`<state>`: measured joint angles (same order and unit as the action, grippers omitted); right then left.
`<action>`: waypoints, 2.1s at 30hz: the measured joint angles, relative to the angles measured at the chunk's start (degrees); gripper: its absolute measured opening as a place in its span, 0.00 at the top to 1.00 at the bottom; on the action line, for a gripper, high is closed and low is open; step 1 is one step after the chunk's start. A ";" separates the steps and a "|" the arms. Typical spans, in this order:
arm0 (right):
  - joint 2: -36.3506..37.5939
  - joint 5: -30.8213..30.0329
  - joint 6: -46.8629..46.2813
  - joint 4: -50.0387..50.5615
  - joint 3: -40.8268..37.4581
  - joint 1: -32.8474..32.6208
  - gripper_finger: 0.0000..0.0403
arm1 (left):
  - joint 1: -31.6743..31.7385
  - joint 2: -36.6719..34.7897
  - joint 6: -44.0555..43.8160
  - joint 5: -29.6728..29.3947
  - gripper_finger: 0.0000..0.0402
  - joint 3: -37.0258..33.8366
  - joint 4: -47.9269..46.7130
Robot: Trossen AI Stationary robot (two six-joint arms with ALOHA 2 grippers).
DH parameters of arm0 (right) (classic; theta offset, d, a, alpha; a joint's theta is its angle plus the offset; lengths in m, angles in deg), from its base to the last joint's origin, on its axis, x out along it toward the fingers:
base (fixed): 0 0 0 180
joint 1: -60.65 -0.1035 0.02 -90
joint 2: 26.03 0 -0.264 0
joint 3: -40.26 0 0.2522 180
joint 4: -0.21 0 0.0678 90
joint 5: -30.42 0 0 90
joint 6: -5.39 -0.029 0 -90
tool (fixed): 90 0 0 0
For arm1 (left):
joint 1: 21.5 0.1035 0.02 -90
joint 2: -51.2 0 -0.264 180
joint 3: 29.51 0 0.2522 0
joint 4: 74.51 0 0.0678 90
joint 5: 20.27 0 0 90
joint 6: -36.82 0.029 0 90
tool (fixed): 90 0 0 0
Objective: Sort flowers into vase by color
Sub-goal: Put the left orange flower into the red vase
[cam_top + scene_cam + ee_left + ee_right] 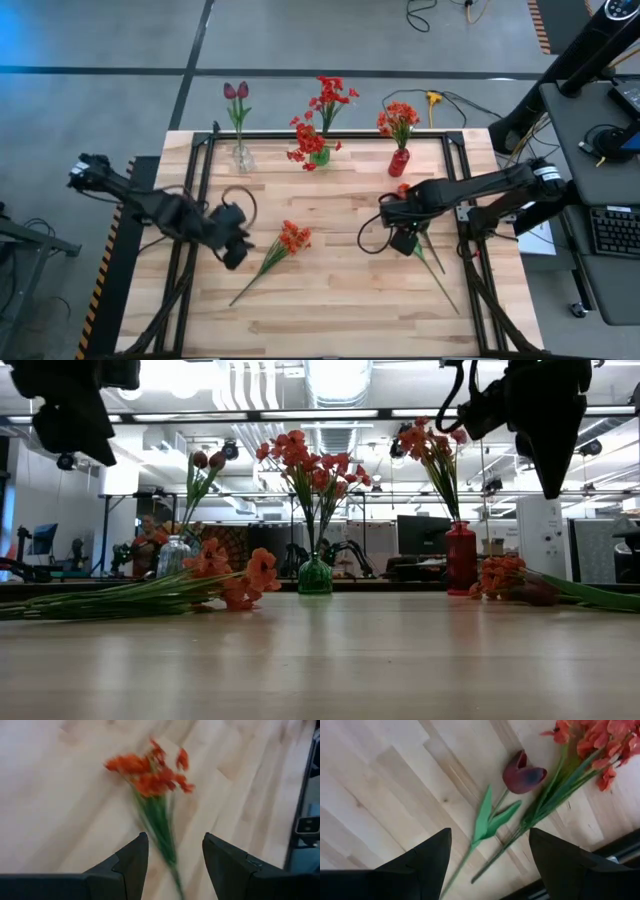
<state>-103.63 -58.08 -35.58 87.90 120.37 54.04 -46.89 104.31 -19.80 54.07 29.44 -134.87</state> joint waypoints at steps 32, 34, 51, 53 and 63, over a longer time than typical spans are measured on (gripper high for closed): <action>4.08 -0.13 4.55 -4.29 0.00 0.02 0.35 | -5.44 40.26 -18.88 6.79 0.44 8.72 2.53; 4.08 -0.13 4.55 -4.37 0.00 0.02 0.35 | -5.44 42.24 -18.69 6.79 0.45 9.49 1.93; 4.04 -0.09 3.48 -4.54 0.00 0.02 0.35 | -5.44 46.51 -15.89 7.21 0.90 10.27 1.28; 4.04 -0.07 3.48 -4.54 0.00 0.02 0.35 | -5.44 46.48 -15.87 7.20 0.96 10.27 0.77; 4.06 -0.07 4.50 -5.17 0.00 -0.08 0.35 | -6.64 43.02 -11.28 7.39 0.99 10.69 -0.14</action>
<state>-99.57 -58.15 -31.08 82.72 120.37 53.96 -53.53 147.33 -31.08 61.47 40.13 -135.02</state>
